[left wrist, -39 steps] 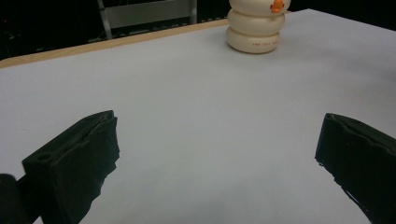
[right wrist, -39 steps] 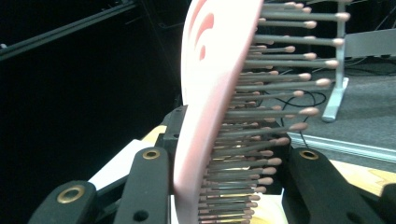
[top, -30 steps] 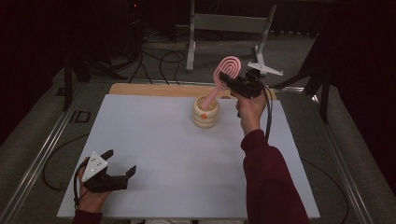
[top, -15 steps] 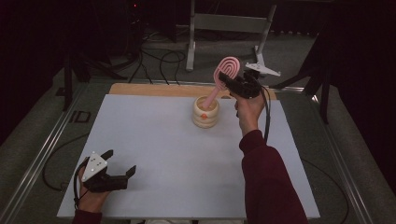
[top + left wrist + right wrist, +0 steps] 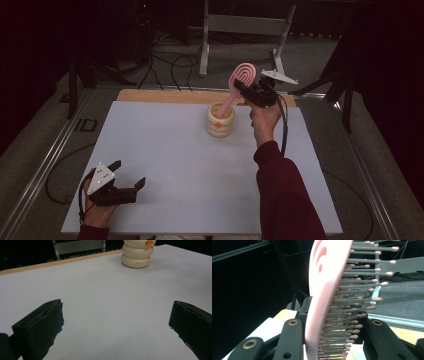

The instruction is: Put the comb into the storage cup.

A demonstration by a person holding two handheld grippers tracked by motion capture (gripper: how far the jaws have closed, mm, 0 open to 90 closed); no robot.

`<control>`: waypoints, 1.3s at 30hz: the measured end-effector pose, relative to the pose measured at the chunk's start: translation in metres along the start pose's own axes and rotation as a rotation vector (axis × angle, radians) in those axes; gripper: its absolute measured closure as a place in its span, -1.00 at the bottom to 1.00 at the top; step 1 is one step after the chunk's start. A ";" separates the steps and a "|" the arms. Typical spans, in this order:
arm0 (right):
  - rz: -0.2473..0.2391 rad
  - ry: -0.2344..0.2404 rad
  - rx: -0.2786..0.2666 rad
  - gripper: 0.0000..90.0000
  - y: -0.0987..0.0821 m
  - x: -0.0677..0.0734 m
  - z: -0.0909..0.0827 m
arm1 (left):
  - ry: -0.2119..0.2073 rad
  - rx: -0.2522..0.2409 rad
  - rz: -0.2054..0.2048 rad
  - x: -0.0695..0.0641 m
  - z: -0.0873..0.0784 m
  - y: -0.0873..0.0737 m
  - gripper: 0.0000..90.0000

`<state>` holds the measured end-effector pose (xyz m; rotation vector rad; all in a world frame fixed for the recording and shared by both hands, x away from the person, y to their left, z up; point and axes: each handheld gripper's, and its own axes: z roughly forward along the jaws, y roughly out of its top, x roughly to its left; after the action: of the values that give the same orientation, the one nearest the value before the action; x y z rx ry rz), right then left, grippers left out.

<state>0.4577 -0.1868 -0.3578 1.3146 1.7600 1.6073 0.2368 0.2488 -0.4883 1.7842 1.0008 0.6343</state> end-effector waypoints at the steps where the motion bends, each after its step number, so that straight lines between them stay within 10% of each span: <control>1: -0.001 -0.005 0.000 0.42 -0.001 0.000 0.000 | 0.000 0.000 0.001 0.000 0.000 0.000 -1.00; 39: 0.002 -0.068 0.022 0.42 -0.024 -0.001 0.013 | -0.003 0.001 0.007 0.000 0.000 0.001 -1.00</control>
<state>0.4605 -0.1781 -0.3838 1.3652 1.7406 1.5303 0.2367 0.2487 -0.4876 1.7899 0.9928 0.6356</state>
